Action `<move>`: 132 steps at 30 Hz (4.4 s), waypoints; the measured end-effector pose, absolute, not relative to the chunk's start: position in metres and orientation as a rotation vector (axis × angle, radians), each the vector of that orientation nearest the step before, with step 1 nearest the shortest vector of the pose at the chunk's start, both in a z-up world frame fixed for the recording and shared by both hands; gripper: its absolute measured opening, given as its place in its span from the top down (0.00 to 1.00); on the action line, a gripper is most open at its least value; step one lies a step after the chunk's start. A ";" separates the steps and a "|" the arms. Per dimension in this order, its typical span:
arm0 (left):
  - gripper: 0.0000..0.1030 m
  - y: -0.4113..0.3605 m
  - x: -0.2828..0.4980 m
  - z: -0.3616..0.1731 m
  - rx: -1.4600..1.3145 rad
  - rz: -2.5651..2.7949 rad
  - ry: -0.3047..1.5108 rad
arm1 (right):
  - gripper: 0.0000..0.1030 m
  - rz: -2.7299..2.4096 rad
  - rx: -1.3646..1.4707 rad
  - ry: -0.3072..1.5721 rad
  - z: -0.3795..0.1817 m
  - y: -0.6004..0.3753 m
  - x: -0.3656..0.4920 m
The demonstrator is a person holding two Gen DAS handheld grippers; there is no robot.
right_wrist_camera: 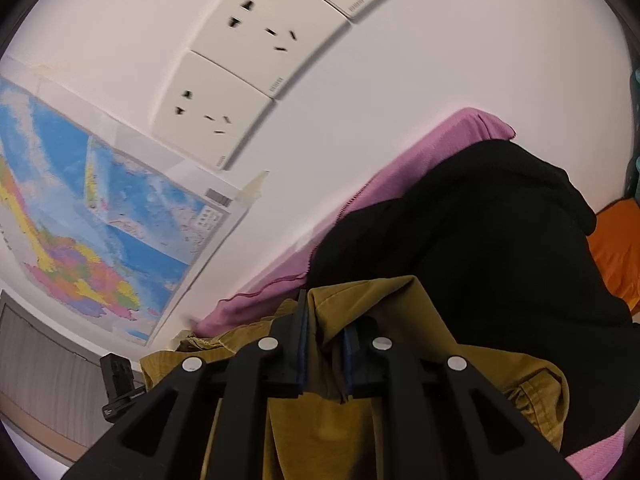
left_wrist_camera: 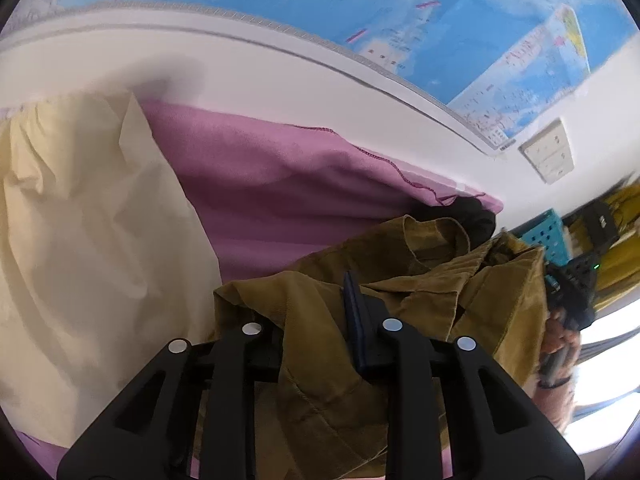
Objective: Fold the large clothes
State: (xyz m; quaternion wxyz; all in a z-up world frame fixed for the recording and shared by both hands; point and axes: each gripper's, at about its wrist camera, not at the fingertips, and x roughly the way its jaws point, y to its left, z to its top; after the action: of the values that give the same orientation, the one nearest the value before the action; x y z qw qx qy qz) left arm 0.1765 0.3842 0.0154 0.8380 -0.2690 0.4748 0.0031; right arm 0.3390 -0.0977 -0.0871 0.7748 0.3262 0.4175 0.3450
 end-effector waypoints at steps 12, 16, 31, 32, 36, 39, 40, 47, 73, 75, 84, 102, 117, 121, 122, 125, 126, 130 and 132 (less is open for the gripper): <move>0.38 0.389 0.139 0.047 -0.774 -0.094 0.730 | 0.84 0.672 0.698 0.963 -0.103 -0.085 0.355; 0.30 0.385 0.119 0.068 -0.725 -0.071 0.620 | 0.80 0.661 0.698 0.976 -0.103 -0.082 0.358; 0.32 0.316 0.137 0.001 -0.289 0.082 0.859 | 0.37 0.742 0.401 0.722 -0.027 -0.078 0.284; 0.33 0.319 0.138 -0.004 -0.296 0.085 0.868 | 0.37 0.763 0.344 0.708 -0.024 -0.072 0.273; 0.36 0.324 0.131 -0.016 -0.272 0.107 0.884 | 0.37 0.792 0.045 0.669 -0.036 -0.027 0.229; 0.36 0.320 0.125 -0.017 -0.230 0.126 0.880 | 0.38 0.774 -0.026 0.710 -0.062 -0.008 0.232; 0.36 0.319 0.124 -0.017 -0.220 0.131 0.880 | 0.38 0.748 -0.033 0.727 -0.069 -0.006 0.237; 0.36 0.313 0.118 -0.022 -0.183 0.149 0.875 | 0.41 0.699 0.090 0.801 -0.096 -0.021 0.277; 0.36 0.298 0.129 -0.056 -0.119 0.181 0.905 | 0.42 0.814 -0.101 0.764 -0.090 0.072 0.235; 0.36 0.296 0.123 -0.052 -0.118 0.184 0.888 | 0.42 0.812 -0.103 0.767 -0.086 0.071 0.233; 0.14 0.328 0.017 -0.008 -0.273 0.168 0.670 | 0.25 0.880 0.135 0.699 -0.047 -0.043 0.158; 0.05 0.335 0.042 -0.076 -0.380 0.118 0.853 | 0.18 0.746 0.648 0.921 -0.127 -0.120 0.182; 0.72 0.303 -0.033 0.010 -0.307 -0.082 0.721 | 0.81 0.836 0.539 0.705 -0.042 -0.150 0.121; 0.69 0.308 -0.078 -0.007 -0.361 -0.183 0.752 | 0.81 0.885 0.538 0.743 -0.048 -0.174 0.088; 0.69 0.308 -0.086 -0.019 -0.357 -0.181 0.780 | 0.80 0.883 0.533 0.778 -0.056 -0.176 0.083; 0.56 0.307 -0.095 -0.058 -0.347 -0.123 0.898 | 0.72 0.791 0.479 0.947 -0.096 -0.175 0.076; 0.47 0.308 -0.095 -0.064 -0.346 -0.101 0.910 | 0.67 0.751 0.471 0.994 -0.111 -0.177 0.078; 0.37 0.314 -0.099 -0.048 -0.321 -0.026 0.859 | 0.41 0.696 0.492 1.013 -0.111 -0.191 0.078; 0.18 0.314 -0.105 -0.028 -0.259 0.024 0.802 | 0.35 0.687 0.460 1.010 -0.101 -0.199 0.073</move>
State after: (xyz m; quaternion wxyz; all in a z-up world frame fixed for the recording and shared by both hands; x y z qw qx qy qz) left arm -0.1050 0.3138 -0.0278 0.9125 -0.1258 0.3892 0.0114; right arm 0.0731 -0.1994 -0.1005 0.7944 0.2141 0.4701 0.3196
